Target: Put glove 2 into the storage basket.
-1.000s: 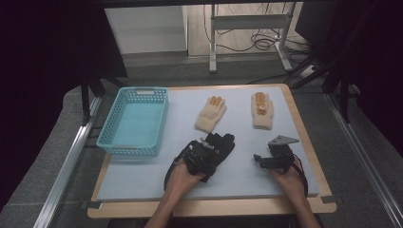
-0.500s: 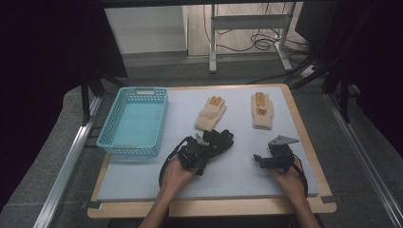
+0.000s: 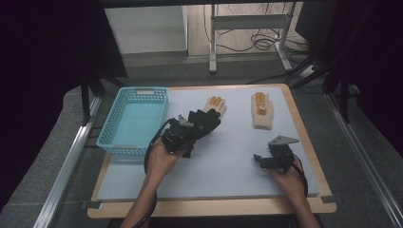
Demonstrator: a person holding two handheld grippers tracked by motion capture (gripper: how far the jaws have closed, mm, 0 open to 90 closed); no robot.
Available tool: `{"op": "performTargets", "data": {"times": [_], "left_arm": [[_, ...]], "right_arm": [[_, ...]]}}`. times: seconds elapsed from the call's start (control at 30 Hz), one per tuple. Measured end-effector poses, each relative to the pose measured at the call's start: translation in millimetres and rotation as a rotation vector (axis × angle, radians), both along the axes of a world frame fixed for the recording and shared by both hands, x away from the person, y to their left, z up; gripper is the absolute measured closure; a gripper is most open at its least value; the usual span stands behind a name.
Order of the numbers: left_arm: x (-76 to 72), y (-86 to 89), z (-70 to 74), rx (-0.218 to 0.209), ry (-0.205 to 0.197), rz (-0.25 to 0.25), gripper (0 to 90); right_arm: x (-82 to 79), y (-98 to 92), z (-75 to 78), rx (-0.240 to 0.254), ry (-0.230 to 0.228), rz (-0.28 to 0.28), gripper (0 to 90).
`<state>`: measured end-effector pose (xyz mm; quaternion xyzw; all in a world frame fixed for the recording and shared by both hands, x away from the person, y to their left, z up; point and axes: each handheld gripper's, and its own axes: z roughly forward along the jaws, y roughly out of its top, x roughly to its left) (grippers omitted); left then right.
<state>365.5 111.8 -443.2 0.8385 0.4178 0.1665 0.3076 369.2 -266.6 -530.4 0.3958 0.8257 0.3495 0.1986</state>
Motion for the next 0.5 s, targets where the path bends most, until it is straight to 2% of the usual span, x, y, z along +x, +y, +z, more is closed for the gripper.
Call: {"op": "performTargets", "data": {"times": [0.27,0.4,0.5], "left_arm": [[13.4,45.6,23.4,0.01,-0.015,0.103,59.2],[21.0,68.4,28.4,0.001,-0.015,0.162,59.0],[27.0,84.0,29.9,0.013,-0.01,0.2,58.7]], "right_arm": [[-0.1,0.1,0.0,0.0,0.0,-0.001,20.0],[-0.1,0.1,0.0,0.0,0.0,0.0,20.0],[-0.2,0.1,0.0,-0.001,-0.001,-0.001,20.0]]}}
